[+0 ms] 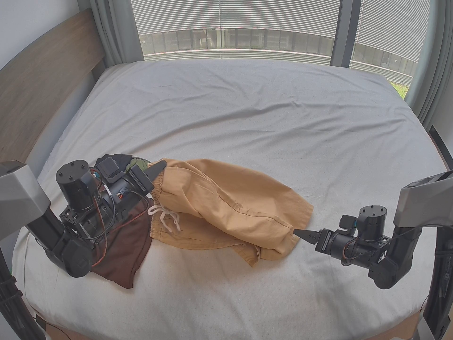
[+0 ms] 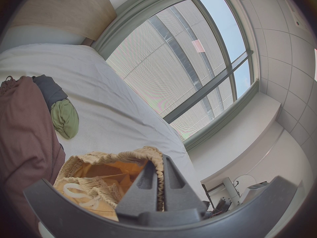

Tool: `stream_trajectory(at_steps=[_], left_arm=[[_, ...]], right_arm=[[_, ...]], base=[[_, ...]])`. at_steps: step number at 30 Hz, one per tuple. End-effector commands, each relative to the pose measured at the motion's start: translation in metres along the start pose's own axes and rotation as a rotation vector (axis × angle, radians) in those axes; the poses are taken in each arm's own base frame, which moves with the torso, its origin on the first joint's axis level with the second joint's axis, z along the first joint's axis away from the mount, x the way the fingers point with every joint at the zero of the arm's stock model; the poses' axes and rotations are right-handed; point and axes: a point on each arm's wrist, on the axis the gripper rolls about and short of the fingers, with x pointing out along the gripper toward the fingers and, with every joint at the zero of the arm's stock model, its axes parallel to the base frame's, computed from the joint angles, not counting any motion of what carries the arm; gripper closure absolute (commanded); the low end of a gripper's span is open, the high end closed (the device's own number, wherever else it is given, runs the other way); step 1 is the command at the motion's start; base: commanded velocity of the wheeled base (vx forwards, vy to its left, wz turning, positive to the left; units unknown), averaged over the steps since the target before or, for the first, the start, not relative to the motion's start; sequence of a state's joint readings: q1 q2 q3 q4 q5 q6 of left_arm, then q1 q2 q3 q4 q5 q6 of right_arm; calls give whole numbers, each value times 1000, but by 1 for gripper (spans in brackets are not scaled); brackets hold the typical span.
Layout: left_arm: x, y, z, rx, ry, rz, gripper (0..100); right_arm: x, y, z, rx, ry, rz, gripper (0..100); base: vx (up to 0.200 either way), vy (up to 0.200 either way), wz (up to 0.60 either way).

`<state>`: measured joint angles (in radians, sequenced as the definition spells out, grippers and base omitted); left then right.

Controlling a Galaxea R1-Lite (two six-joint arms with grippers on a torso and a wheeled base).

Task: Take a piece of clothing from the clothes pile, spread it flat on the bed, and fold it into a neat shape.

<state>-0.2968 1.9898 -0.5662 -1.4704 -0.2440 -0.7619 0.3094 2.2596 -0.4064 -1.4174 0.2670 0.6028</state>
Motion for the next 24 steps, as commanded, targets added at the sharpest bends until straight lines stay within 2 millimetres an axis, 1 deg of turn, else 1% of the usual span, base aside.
stream_trajectory(at_steps=[1, 7, 12, 24], left_arm=[[2, 2, 0, -1, -1, 2, 100], [4, 7, -2, -3, -2, 10, 100], [5, 7, -2, -3, -1, 9, 100], [6, 6, 0, -2, -7, 3, 100]], right_arm=[[21, -19, -21, 76, 54, -33, 0], [36, -26, -27, 157, 50, -25, 0], [43, -27, -25, 187, 6, 8, 0], [62, -27, -18, 178, -39, 42, 0]], base=[[0, 0, 0], [0, 0, 0], [0, 0, 0], [0, 0, 0]])
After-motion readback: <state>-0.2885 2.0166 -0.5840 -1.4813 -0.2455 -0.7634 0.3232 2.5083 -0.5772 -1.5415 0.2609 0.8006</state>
